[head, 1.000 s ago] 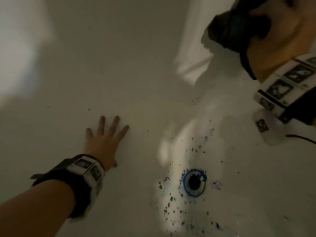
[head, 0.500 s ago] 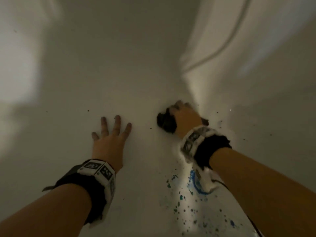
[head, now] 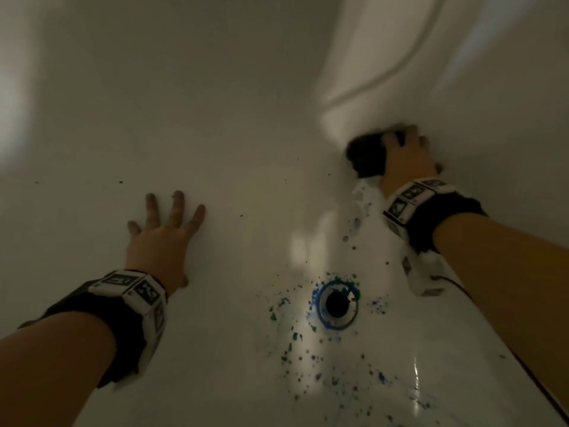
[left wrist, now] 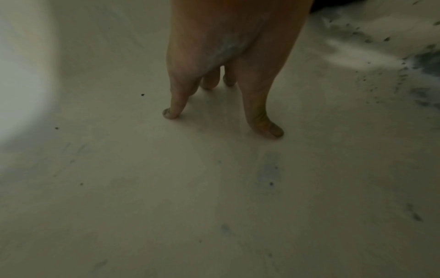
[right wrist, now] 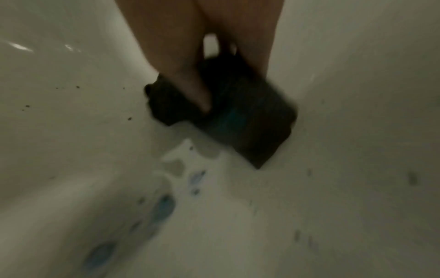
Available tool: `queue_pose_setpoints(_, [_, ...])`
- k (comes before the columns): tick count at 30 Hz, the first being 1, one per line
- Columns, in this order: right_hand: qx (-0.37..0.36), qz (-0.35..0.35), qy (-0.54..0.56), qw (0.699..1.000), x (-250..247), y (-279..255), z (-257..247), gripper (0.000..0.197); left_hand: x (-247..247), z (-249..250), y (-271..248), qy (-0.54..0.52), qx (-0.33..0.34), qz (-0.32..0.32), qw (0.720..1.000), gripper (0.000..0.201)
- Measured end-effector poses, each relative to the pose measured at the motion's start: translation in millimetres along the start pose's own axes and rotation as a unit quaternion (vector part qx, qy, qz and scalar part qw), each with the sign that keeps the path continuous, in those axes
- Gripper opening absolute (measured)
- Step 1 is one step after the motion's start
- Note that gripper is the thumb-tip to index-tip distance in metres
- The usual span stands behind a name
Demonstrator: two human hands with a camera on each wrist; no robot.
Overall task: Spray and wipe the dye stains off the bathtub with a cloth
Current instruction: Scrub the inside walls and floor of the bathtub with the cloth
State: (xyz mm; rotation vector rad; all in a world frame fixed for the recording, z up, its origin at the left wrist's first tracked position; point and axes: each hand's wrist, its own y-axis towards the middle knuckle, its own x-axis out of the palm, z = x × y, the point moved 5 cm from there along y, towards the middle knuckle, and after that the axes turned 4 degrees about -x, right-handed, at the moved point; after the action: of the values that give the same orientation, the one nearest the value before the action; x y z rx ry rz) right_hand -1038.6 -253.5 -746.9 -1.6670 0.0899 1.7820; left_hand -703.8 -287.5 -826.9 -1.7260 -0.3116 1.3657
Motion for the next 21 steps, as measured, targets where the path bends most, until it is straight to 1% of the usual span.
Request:
queue_pose_setpoints(2, [-0.019,-0.065,0.006,0.998,37,-8,-5,0.072,1,0,0,-0.002,0.002,-0.004,1.0,0.12])
queue_pose_setpoints(4, [-0.047,-0.116,-0.011,0.992,70,-27,-10,0.075,1,0,0,-0.003,0.002,-0.007,1.0,0.12])
queue_pose_setpoints(7, [-0.11,-0.146,-0.027,0.983,95,-65,-19,0.074,0,-2,0,-0.003,-0.001,-0.004,1.0,0.12])
queue_pose_setpoints(9, [-0.17,-0.204,-0.033,0.963,112,-97,-23,0.07,1,-2,0,0.0,-0.002,-0.001,1.0,0.12])
queue_pose_setpoints(11, [-0.237,-0.287,-0.048,0.927,126,-127,-24,0.059,2,0,0,-0.001,-0.003,-0.002,1.0,0.121])
queue_pose_setpoints(12, [-0.251,-0.299,-0.046,0.919,125,-134,-22,0.053,2,0,0,0.0,-0.003,-0.001,1.0,0.121])
queue_pose_setpoints(13, [-0.248,-0.272,-0.024,0.929,114,-132,-19,0.047,1,1,0,0.003,-0.003,0.001,1.0,0.121])
queue_pose_setpoints(14, [-0.219,-0.204,0.019,0.954,97,-124,-15,0.04,0,1,0,0.004,-0.001,0.002,1.0,0.12])
queue_pose_setpoints(15, [-0.172,-0.111,0.07,0.976,77,-111,-7,0.035,-1,3,0,0.003,0.002,0.003,1.0,0.12])
queue_pose_setpoints(16, [-0.119,-0.005,0.117,0.986,55,-95,3,0.034,-1,3,0,0.0,0.004,0.003,1.0,0.12])
queue_pose_setpoints(17, [-0.06,0.076,0.152,0.984,35,-80,12,0.038,0,3,0,-0.003,0.004,0.002,1.0,0.12])
queue_pose_setpoints(18, [-0.004,0.116,0.169,0.979,21,-65,17,0.046,1,3,0,-0.005,0.004,0.0,1.0,0.12])
queue_pose_setpoints(19, [0.05,0.111,0.184,0.975,13,-50,19,0.053,1,3,1,-0.006,0.004,-0.001,1.0,0.121])
queue_pose_setpoints(21, [0.114,0.061,0.246,0.961,14,-23,7,0.06,3,2,1,-0.01,0.005,-0.002,1.0,0.121])
